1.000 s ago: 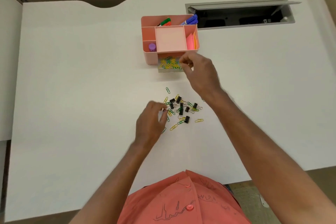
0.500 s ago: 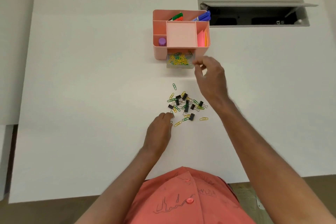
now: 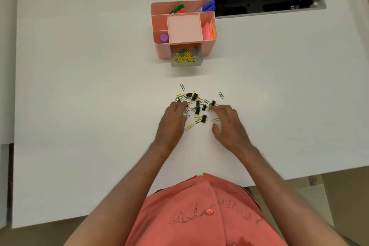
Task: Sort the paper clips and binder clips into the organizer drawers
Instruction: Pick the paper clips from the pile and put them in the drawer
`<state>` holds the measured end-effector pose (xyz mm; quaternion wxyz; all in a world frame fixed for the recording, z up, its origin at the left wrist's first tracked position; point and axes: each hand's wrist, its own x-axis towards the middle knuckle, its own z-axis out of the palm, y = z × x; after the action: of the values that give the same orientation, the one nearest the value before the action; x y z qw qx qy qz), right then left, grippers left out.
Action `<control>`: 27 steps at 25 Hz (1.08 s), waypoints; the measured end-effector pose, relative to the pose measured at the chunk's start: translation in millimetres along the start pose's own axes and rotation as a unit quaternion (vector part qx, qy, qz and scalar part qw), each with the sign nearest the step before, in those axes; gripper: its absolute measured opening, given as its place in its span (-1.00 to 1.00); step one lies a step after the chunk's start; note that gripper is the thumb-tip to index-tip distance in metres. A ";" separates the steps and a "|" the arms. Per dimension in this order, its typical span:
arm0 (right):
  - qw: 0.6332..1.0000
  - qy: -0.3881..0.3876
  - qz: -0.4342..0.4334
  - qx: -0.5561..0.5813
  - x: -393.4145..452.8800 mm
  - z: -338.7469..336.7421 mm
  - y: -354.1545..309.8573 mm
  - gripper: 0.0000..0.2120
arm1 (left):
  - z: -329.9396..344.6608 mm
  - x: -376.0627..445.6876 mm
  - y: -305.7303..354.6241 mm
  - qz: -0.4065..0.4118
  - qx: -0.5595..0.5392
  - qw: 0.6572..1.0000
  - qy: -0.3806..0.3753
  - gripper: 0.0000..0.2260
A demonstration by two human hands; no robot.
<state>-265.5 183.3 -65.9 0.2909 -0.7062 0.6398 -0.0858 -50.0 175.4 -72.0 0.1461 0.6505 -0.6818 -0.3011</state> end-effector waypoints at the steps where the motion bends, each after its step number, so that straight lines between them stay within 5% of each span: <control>1: 1.000 -0.010 -0.001 -0.010 2.1 0.1 -1.4 -0.41 | 0.4 -2.4 -0.2 0.000 -0.005 1.000 0.007 -0.56; 11: 0.995 0.013 0.070 0.069 5.0 -2.4 4.6 -0.87 | 4.4 -22.6 -4.8 0.017 0.010 0.999 -0.033 -0.55; 27: 0.994 0.040 0.072 -0.073 2.0 3.1 -13.6 -0.83 | 0.5 -10.3 3.6 -0.007 0.038 0.998 -0.052 -0.90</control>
<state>-252.0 182.5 -61.8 0.2185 -0.6736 0.7045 -0.0462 -52.0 185.4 -68.2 0.0832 0.6436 -0.6950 -0.3096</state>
